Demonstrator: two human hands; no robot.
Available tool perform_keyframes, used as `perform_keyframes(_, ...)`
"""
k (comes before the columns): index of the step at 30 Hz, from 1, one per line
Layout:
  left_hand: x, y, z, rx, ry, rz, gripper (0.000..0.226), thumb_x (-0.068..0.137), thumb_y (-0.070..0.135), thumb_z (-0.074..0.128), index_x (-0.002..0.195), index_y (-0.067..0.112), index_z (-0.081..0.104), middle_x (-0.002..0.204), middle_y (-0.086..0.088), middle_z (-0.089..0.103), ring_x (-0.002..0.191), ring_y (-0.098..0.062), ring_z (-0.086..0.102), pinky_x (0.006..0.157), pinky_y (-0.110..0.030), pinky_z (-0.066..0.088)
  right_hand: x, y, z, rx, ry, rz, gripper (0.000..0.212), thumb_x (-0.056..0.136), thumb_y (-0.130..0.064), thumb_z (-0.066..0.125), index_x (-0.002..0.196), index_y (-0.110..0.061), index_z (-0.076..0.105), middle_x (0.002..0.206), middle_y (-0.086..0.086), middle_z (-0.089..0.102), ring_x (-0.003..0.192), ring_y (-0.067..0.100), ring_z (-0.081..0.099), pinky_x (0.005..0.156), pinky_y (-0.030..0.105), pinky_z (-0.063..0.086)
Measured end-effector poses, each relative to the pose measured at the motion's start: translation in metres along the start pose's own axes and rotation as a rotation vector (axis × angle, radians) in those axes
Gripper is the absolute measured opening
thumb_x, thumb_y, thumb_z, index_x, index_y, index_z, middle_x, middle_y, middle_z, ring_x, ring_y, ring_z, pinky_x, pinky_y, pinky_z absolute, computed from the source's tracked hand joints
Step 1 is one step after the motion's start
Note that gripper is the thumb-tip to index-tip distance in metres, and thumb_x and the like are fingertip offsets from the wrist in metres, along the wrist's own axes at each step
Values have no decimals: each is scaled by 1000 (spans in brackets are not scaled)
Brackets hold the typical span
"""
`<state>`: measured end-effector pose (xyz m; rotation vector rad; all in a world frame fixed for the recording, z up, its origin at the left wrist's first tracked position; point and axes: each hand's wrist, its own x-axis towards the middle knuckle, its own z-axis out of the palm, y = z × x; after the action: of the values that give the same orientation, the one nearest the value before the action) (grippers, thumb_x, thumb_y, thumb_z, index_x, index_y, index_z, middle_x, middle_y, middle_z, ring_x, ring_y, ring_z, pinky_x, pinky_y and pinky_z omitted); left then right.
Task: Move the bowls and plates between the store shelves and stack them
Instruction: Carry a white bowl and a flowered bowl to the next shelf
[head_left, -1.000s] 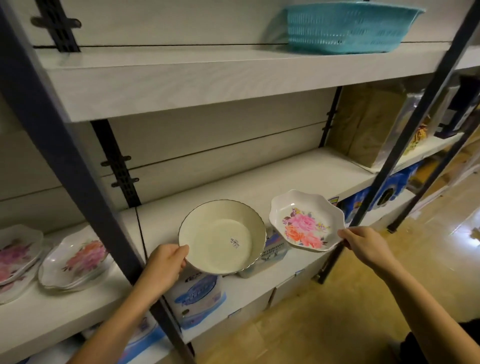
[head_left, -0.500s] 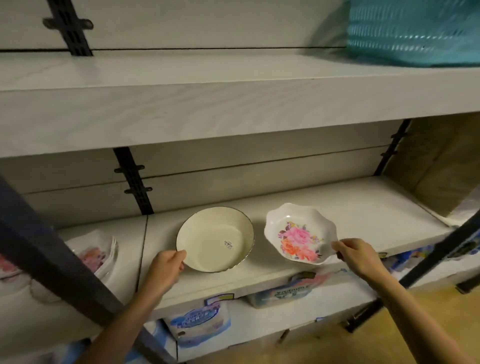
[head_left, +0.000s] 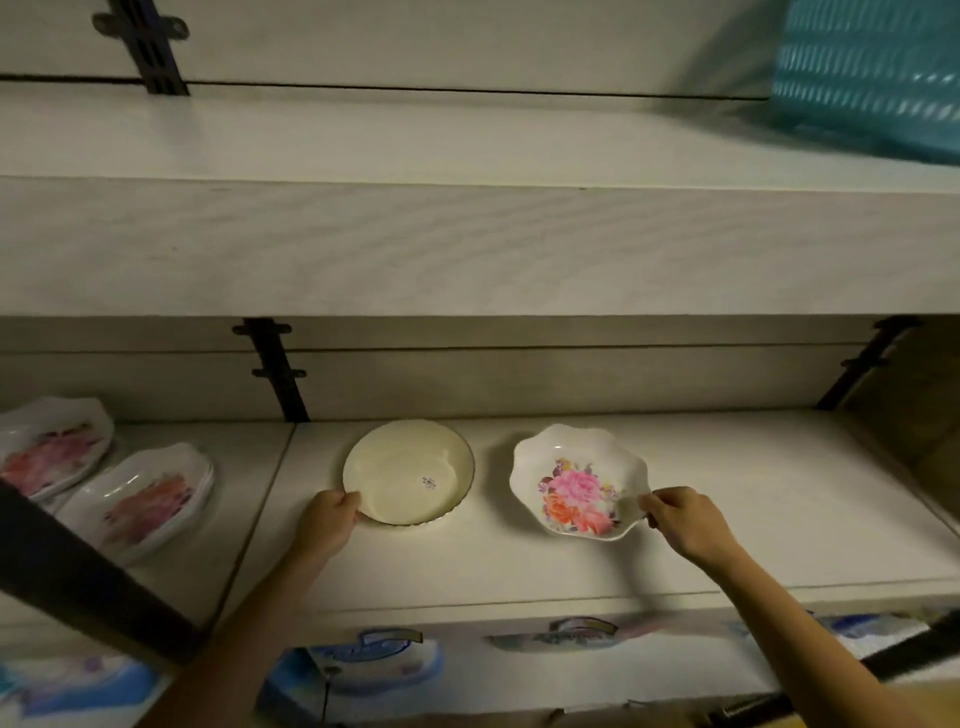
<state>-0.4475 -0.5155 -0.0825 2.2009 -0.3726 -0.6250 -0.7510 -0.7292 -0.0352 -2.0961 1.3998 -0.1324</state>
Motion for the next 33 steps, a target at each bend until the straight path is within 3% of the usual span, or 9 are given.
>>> perform_keyframes(5, 3, 3, 5, 116, 2, 29, 43, 94, 17, 45, 53, 6, 52, 63, -18, 54, 72, -29, 53, 67, -31, 35, 20, 0, 6, -12, -25, -12, 42, 91, -21, 46, 50, -21, 51, 74, 11, 63, 70, 27, 54, 55, 27, 36)
perform_keyframes(7, 1, 8, 1, 227, -1, 34, 45, 96, 26, 40, 75, -6, 64, 83, -29, 62, 84, -37, 60, 74, -36, 42, 29, -2, 9, -24, -37, -13, 40, 92, -23, 46, 52, -22, 52, 79, 12, 66, 75, 29, 57, 57, 30, 37)
perform_keyframes(9, -4, 12, -4, 307, 18, 33, 53, 97, 36, 35, 94, -8, 65, 97, -28, 65, 92, -38, 60, 80, -37, 45, 38, -4, 13, -38, -43, -7, 40, 91, -25, 46, 52, -23, 51, 85, 14, 68, 81, 32, 60, 63, 29, 38)
perform_keyframes(14, -20, 15, -15, 414, 87, 214, 42, 96, 37, 37, 73, 8, 58, 76, -11, 60, 71, -24, 53, 63, -29, 36, 58, -4, 26, -77, -81, 34, 39, 93, -29, 44, 56, -22, 52, 93, 15, 68, 82, 31, 57, 69, 28, 38)
perform_keyframes(19, -41, 16, -28, 592, 107, 359, 42, 96, 36, 38, 56, 22, 39, 53, 3, 44, 53, -13, 43, 53, -25, 32, 68, -8, 36, -96, -139, 63, 29, 94, -28, 42, 78, -12, 60, 104, 17, 67, 83, 29, 55, 70, 27, 37)
perform_keyframes(24, -53, 16, -37, 720, 126, 424, 39, 96, 35, 37, 60, 23, 34, 53, 8, 36, 48, -6, 35, 48, -19, 26, 62, -18, 32, -258, -145, 40, 46, 97, -42, 32, 107, -10, 62, 114, 13, 64, 102, 32, 60, 76, 31, 41)
perform_keyframes(26, -57, 14, -40, 761, 154, 453, 30, 96, 35, 37, 71, 20, 41, 56, 10, 37, 52, -8, 39, 49, -17, 26, 50, -27, 24, -384, -26, -27, 49, 96, -47, 29, 113, -9, 54, 117, 13, 61, 105, 33, 59, 75, 32, 40)
perform_keyframes(29, -65, 13, -43, 773, 161, 480, 23, 96, 33, 37, 79, 18, 43, 60, 10, 38, 61, -12, 44, 51, -16, 27, 32, -43, 13, -487, 104, -263, 42, 94, -42, 40, 120, -10, 47, 125, 11, 54, 104, 32, 59, 80, 35, 44)
perform_keyframes(33, -80, 13, -47, 737, 176, 499, 20, 95, 31, 40, 86, 16, 50, 61, 11, 36, 65, -13, 47, 56, -20, 31, 11, -69, 9, -498, 27, -563, 39, 91, -39, 48, 122, -16, 47, 127, 5, 53, 110, 26, 56, 87, 34, 45)
